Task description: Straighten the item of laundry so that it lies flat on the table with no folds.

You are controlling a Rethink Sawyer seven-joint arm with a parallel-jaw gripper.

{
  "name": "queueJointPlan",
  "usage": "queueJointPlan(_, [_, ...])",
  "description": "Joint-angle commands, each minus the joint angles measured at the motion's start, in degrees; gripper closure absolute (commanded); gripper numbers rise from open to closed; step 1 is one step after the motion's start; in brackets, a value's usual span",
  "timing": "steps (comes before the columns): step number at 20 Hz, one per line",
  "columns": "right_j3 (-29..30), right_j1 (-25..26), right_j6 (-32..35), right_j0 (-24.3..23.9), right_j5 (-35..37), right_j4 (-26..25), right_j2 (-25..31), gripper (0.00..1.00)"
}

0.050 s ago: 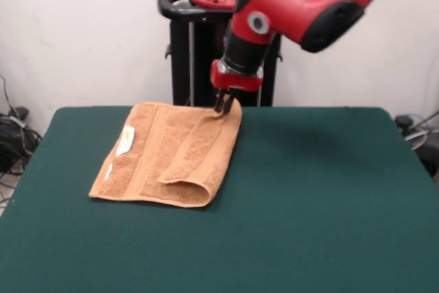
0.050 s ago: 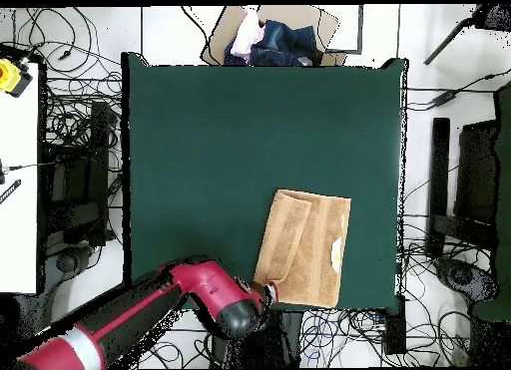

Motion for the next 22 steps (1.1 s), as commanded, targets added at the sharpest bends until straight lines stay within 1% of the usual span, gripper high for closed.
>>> queueJointPlan(1, [-14.75,5.85,26.18,2.24,-7.51,-4.18,0.78,1.0])
queueJointPlan(6, [-17.69,7.16,31.08,3.09,-9.18,-5.61,-0.24,1.0])
queueJointPlan(13, [-25.28,12.51,40.33,4.58,-12.06,-7.49,-3.4,1.0])
queueJointPlan(16, [-26.9,14.04,41.69,4.99,-13.45,-7.73,-4.7,1.0])
queueJointPlan(19, [-27.46,15.1,41.85,5.68,-13.64,-6.83,-5.83,1.0])
queueJointPlan(22, [-26.33,15.77,42.44,8.7,-13.28,-5.1,-7.24,1.0])
